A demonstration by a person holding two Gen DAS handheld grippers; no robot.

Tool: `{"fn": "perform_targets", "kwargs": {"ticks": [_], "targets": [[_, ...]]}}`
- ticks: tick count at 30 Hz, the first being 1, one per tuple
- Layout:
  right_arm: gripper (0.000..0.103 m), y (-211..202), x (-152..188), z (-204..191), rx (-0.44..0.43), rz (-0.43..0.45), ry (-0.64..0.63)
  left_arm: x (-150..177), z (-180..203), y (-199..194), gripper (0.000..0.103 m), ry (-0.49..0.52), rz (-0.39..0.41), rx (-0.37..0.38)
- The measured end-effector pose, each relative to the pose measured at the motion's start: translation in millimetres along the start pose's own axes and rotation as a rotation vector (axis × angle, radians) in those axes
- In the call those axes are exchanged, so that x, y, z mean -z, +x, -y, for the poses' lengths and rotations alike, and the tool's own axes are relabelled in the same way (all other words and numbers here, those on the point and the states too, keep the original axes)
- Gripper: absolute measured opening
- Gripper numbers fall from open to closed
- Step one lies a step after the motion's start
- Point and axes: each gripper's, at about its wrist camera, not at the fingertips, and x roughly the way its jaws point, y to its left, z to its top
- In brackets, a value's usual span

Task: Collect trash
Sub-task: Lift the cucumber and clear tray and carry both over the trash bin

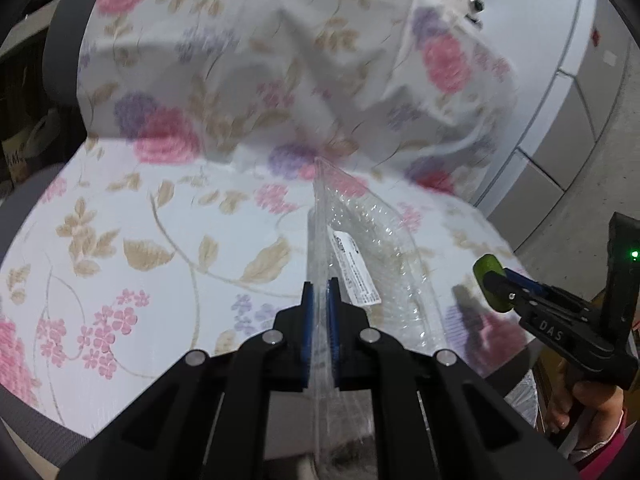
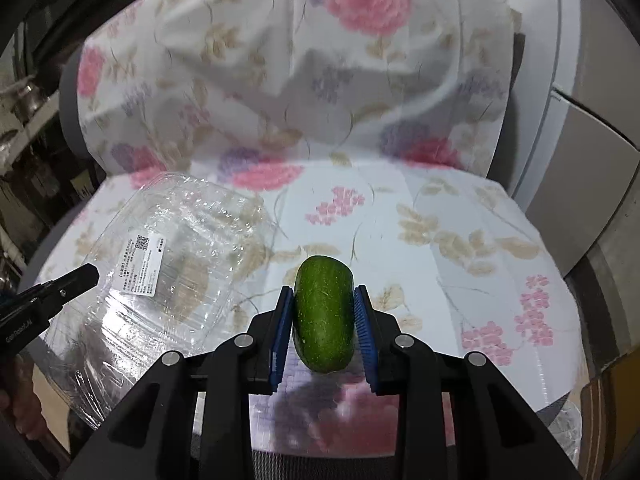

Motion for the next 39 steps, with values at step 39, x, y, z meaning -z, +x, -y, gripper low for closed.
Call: {"fn": "perform_targets", "kwargs": {"ticks": [39], "targets": [[0.032,-89,9,18,-0.091,0.143,0.027,2,29,-63,0.005,0.010,0.151,-0.039]]}}
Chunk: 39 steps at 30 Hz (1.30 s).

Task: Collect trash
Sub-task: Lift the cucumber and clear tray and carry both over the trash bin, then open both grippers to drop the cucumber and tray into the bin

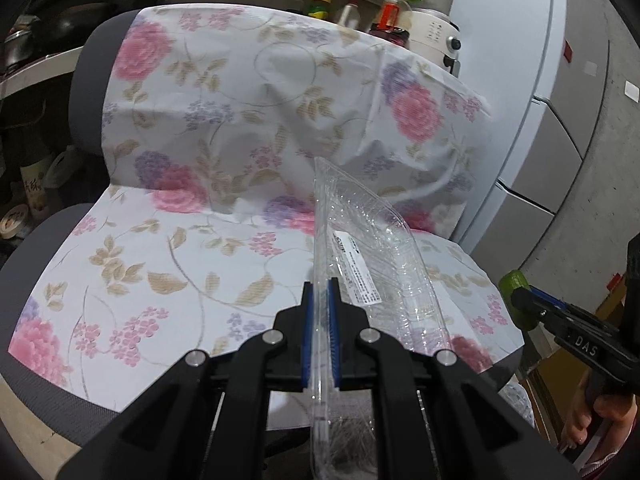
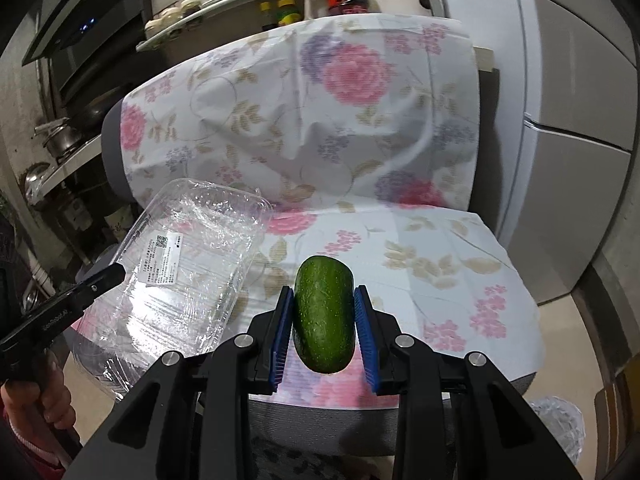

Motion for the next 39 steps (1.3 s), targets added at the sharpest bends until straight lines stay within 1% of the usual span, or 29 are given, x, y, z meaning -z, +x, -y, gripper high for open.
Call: {"fn": "perform_targets", "kwargs": {"ticks": [3,6,9,12,15,18,22,25,27,29,32,35,39], "targets": [[0.032,1,1,-1,0.003,-0.004,-0.001,3,-1,3,0.005,-0.005,-0.008,0.005],[0.032,-1,4,4,0.013,-0.004,0.009,6,6,6,0.005,0.008,-0.016,0.016],[0.032,-7,8,15,0.027,0.000,0.027,8,19,8,0.005,0.025,-0.024,0.041],[0.032,-19,16,37,0.061,0.007,0.054,13,39,15,0.005,0.055,-0.039,0.077],[0.032,-30,26,60,0.095,0.014,0.094,20,68,25,0.005,0.097,-0.061,0.128],[0.032,-50,43,96,0.148,0.022,0.154,27,102,35,0.005,0.151,-0.075,0.181],[0.032,-77,65,136,0.221,0.031,0.217,43,157,45,0.005,0.228,-0.089,0.261],[0.032,-101,85,166,0.283,0.036,0.267,61,201,48,0.005,0.298,-0.109,0.326],[0.032,-115,98,182,0.316,0.038,0.296,73,225,52,0.005,0.341,-0.137,0.352],[0.032,-131,114,200,0.356,0.040,0.333,92,255,61,0.005,0.394,-0.195,0.379],[0.032,-147,141,225,0.403,0.037,0.403,116,288,70,0.005,0.456,-0.253,0.409],[0.032,-155,167,249,0.430,0.019,0.477,142,319,81,0.005,0.497,-0.329,0.448],[0.032,-159,185,269,0.433,0.006,0.529,165,349,96,0.005,0.530,-0.386,0.468]]}}
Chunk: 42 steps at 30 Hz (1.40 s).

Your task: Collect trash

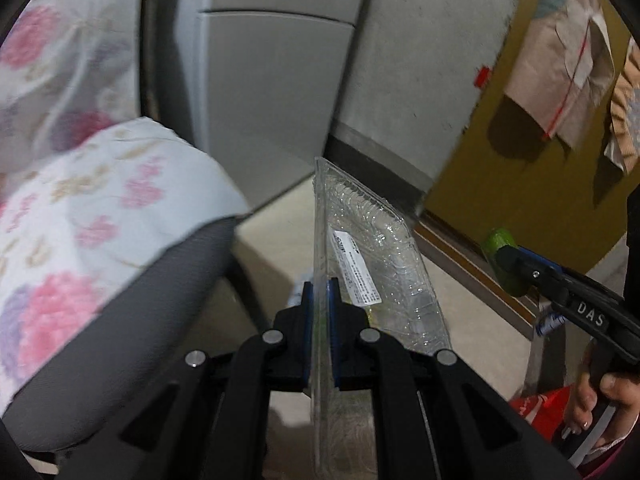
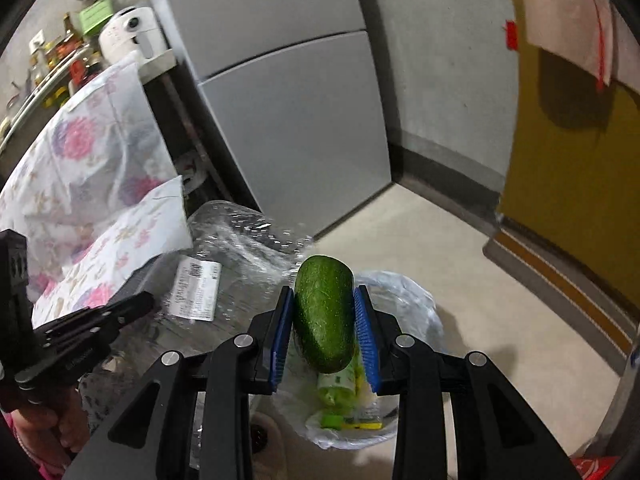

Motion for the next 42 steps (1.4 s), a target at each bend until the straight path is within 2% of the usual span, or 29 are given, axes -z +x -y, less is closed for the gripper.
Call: {"fn": "perform_targets", "kwargs": {"ticks": [5,7,8,9,12,18,22,29,32,35,40,42], "targets": [[0.032,7,-2,13,0.010,-0.010,0.016,-3,17,27,0.007,0.033,-0.045,0.013],[0.033,14,-6,14,0.010,-0.019,0.028,-5,21,42,0.025,0.042,-0.089,0.026],[0.033,20,-8,15,0.007,-0.027,0.040,-5,21,47,0.047,0.039,-0.099,0.031],[0.035,28,-8,18,-0.002,-0.039,0.056,-5,21,50,0.056,0.042,-0.103,0.034],[0.044,37,-5,24,0.021,-0.073,0.071,-3,17,47,0.057,0.046,-0.101,0.028],[0.044,26,-6,15,0.046,-0.058,0.027,-10,2,20,0.057,0.045,-0.025,-0.017],[0.046,6,-13,-6,0.048,-0.034,-0.024,-16,-6,-6,0.058,0.060,0.028,-0.058],[0.057,-29,-10,-56,0.076,-0.048,-0.131,-12,-21,-51,0.075,0.079,0.037,-0.121],[0.068,-47,-5,-76,0.090,-0.062,-0.161,-7,-24,-71,0.086,0.084,0.025,-0.156],[0.085,-73,0,-99,0.089,-0.046,-0.209,-1,-30,-100,0.096,0.077,0.024,-0.196],[0.090,-107,-1,-135,0.052,-0.025,-0.297,4,-40,-149,0.096,0.024,0.036,-0.249],[0.090,-115,-2,-147,0.024,-0.030,-0.336,7,-42,-168,0.096,0.011,0.044,-0.303]]}}
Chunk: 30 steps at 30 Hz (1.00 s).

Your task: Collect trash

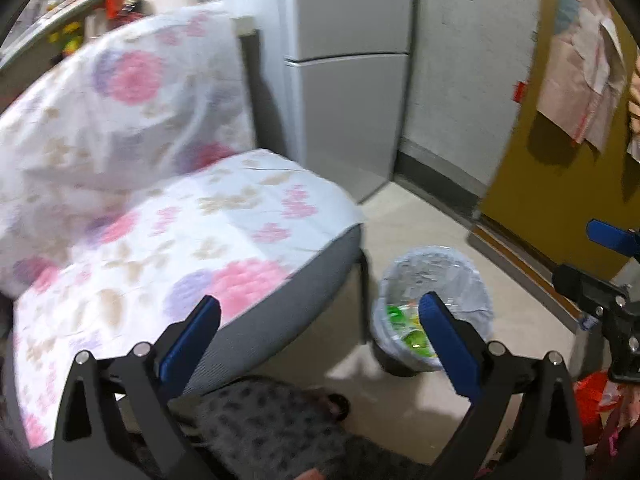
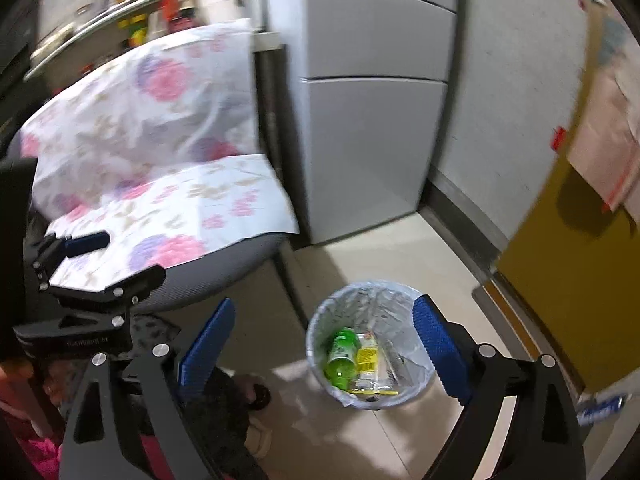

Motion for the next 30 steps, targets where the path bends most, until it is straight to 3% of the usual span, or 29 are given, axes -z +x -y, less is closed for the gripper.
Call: {"fn": "perform_targets", "kwargs": {"ticks": [3,10,15,30], "targets": [[0.091,-13,-6,-13,-0.068,0.000,-0.022,6,-12,-27,0.096,-0.016,0.014,-0.108],[0.091,-36,-10,-31,-0.136,0.002,-0.081,27,-44,-78,0.096,-0.118,0.018,-0.172],[0.091,-54,-12,-43,-0.182,0.029,-0.104,38,-58,-93,0.096,-0.154,0.010,-0.195],[0.091,-52,-10,-45,-0.148,0.028,-0.121,44,-62,-91,0.096,-0.168,-0.014,-0.210]]}}
